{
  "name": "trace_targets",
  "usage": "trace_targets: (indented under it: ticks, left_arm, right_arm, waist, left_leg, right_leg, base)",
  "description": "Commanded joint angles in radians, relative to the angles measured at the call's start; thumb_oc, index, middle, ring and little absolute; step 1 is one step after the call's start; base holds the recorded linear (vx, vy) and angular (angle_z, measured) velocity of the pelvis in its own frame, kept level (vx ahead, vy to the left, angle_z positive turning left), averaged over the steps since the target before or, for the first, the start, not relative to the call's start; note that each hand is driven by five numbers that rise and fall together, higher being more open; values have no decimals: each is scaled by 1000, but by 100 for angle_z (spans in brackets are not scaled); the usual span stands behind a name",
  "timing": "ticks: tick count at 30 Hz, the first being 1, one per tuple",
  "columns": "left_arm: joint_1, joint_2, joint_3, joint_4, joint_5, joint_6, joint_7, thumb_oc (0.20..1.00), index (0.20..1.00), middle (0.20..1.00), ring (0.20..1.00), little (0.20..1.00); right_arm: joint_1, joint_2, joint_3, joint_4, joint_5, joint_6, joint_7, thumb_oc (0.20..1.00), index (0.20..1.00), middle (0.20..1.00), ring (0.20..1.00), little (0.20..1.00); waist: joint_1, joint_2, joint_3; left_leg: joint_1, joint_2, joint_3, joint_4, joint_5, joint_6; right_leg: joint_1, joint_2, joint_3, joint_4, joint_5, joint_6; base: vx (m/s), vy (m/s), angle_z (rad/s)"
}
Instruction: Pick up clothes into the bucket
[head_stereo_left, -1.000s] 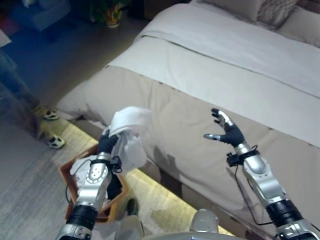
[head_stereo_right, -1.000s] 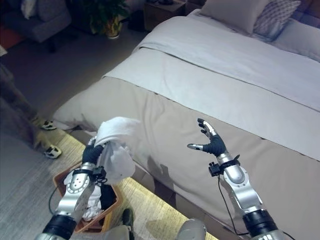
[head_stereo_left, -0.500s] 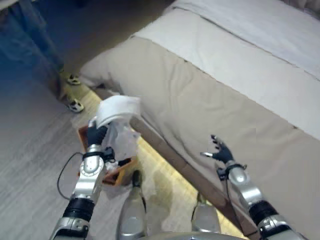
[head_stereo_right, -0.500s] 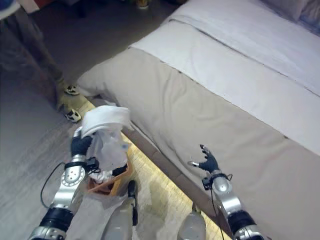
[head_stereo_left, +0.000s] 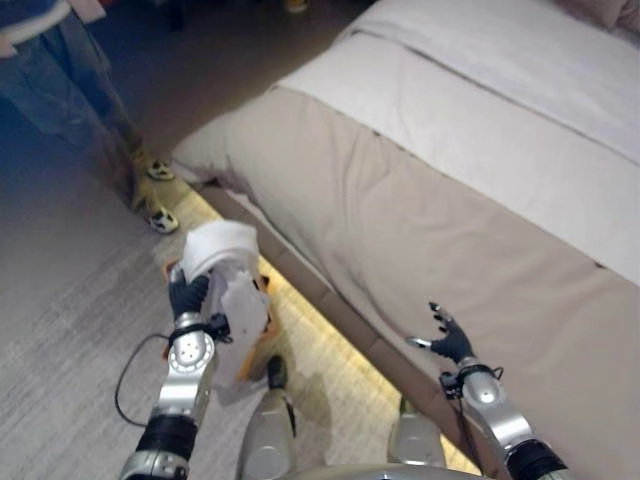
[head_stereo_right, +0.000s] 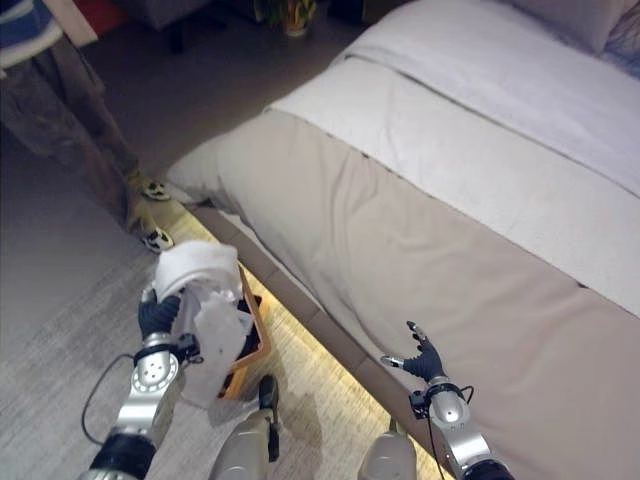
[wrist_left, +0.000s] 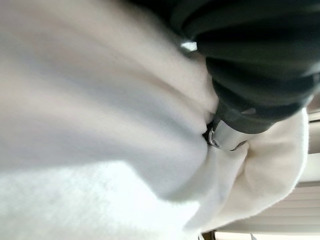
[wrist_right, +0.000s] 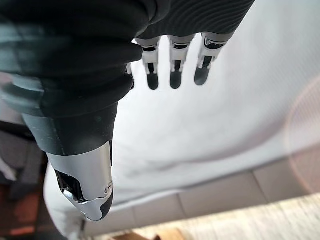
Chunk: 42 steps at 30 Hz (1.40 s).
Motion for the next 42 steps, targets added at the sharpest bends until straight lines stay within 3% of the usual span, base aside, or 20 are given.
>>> trace_targets:
  ticks: [1,12,17,19,22,23,24,25,27,42]
  left_arm:
    - [-77,51,69,-51,63,-45,109,200,200,200,200,200]
    - [-275,154,116,-3,105,-26,294,200,200,200,200,200]
    - [-310,238,153,36,100,-15,352,200,200,200,200,200]
    - [-341,311,166,79,90,-11,369,200,200,200,200,200]
    - [-398,375,159,127,59,-12,378,200,200,200,200,200]
    - [-417,400,154,150,46,-15,382,200,200,200,200,200]
    - [-424,403,152,153,43,-17,381,200,200,200,200,200]
    - [-441,428,142,173,35,-19,378,200,200,200,200,200]
    - [-484,467,116,215,6,-28,371,200,200,200,200,200]
    - [-636,508,13,228,-67,-46,345,200,200,200,200,200]
  right_arm:
    - [-91,34,16,-1,22,-51,-54,1000,1000,1000,1000,1000]
    - [-145,45,31,-33,127,-104,-89,1000,1000,1000,1000,1000]
    - [-163,48,24,-52,210,-137,-99,1000,1000,1000,1000,1000]
    - [-184,40,33,-86,251,-158,-96,1000,1000,1000,1000,1000]
    - [-190,23,44,-125,292,-177,-89,1000,1000,1000,1000,1000]
    - [-191,18,50,-131,303,-183,-90,1000,1000,1000,1000,1000]
    - [-194,19,48,-132,304,-184,-91,1000,1000,1000,1000,1000]
    - [-196,16,55,-137,313,-189,-89,1000,1000,1000,1000,1000]
    - [-198,11,63,-154,350,-209,-89,1000,1000,1000,1000,1000]
    - [-208,-8,90,-226,382,-232,-93,1000,1000,1000,1000,1000]
  waist:
    - [13,-68,72]
    - [40,-122,200]
    - [43,-130,200]
    - [42,-146,200]
    - [38,-159,200]
    - [38,-160,200]
    - [37,-162,200]
    - [36,-165,200]
    - [29,-175,200]
    - [3,-188,200]
  left_leg:
    - [32,53,28,81,-107,-23]
    - [-160,47,11,187,-111,-12]
    - [-309,53,-19,258,-116,-14]
    - [-385,65,-28,279,-111,-13]
    - [-466,68,-50,310,-110,-14]
    - [-477,73,-64,324,-141,-22]
    - [-498,68,-59,324,-112,-15]
    - [-508,74,-72,344,-146,-23]
    - [-572,70,-90,367,-148,-21]
    - [-791,48,-115,445,-167,-10]
  right_leg:
    - [-71,-37,16,26,102,13]
    - [-233,-72,5,125,106,19]
    - [-350,-66,-10,179,88,14]
    - [-425,-56,-12,199,93,16]
    - [-485,-53,-23,223,88,17]
    - [-490,-46,-18,242,59,25]
    - [-507,-51,-27,235,82,16]
    - [-510,-44,-20,254,53,25]
    - [-560,-40,-28,275,45,23]
    - [-751,-48,-33,321,37,21]
  base:
    - [-103,42,2]
    - [-96,8,0]
    - [-53,-26,13]
    - [-62,-33,8]
    - [-3,-59,-2]
    - [-1,-40,9]
    - [78,-58,13]
    - [2,-23,15]
    - [48,-36,9]
    - [4,15,4]
